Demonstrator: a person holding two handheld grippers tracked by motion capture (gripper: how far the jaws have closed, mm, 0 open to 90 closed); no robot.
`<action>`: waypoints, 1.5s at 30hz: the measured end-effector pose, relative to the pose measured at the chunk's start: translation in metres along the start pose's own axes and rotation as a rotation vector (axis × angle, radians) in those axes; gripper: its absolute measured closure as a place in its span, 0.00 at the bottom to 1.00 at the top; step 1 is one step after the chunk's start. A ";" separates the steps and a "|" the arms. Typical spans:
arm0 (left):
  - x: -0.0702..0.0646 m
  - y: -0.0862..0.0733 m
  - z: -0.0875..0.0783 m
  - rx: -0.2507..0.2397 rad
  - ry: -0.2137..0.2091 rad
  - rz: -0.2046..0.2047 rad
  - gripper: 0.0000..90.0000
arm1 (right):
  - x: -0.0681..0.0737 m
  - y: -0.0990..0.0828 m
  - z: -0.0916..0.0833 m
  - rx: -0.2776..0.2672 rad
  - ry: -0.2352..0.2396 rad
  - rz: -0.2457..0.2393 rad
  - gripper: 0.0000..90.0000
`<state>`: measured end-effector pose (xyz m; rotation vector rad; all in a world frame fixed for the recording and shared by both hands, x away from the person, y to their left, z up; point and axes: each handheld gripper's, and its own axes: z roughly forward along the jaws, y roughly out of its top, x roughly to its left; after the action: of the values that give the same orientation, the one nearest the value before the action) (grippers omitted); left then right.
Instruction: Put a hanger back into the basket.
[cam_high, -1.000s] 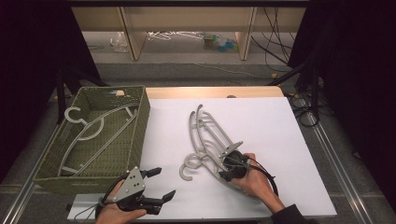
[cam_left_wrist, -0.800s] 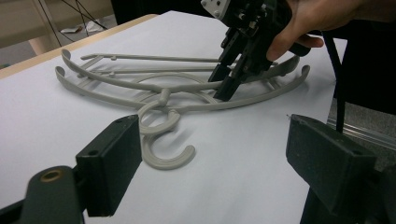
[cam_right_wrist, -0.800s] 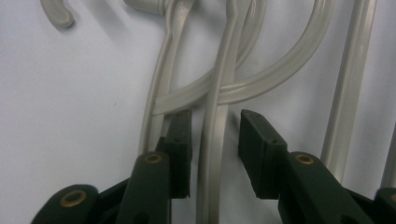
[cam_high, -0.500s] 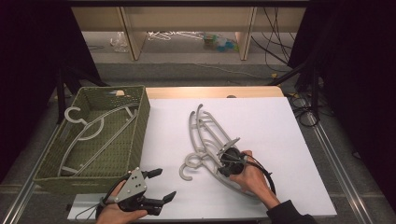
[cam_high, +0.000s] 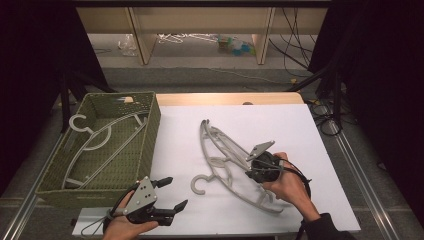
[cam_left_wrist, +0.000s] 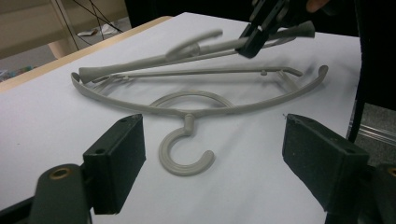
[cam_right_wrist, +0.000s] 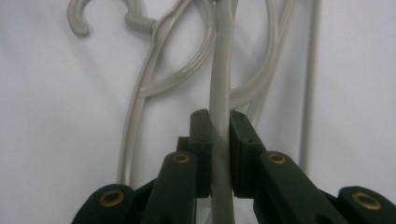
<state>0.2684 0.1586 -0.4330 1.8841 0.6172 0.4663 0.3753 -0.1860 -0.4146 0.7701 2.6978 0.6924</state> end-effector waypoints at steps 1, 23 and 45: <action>0.000 0.000 0.000 -0.001 -0.001 0.000 0.24 | 0.000 0.001 -0.004 -0.012 -0.019 -0.014 0.91; 0.002 0.004 0.028 0.060 0.104 0.239 0.40 | 0.035 0.008 -0.023 -0.049 0.209 -0.267 0.91; 0.006 0.014 0.086 0.191 -0.147 0.522 0.71 | 0.039 0.003 -0.021 -0.060 0.334 -0.338 0.91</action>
<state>0.3256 0.0960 -0.4520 2.2416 0.0633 0.6097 0.3370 -0.1703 -0.3987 0.1835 2.9769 0.8746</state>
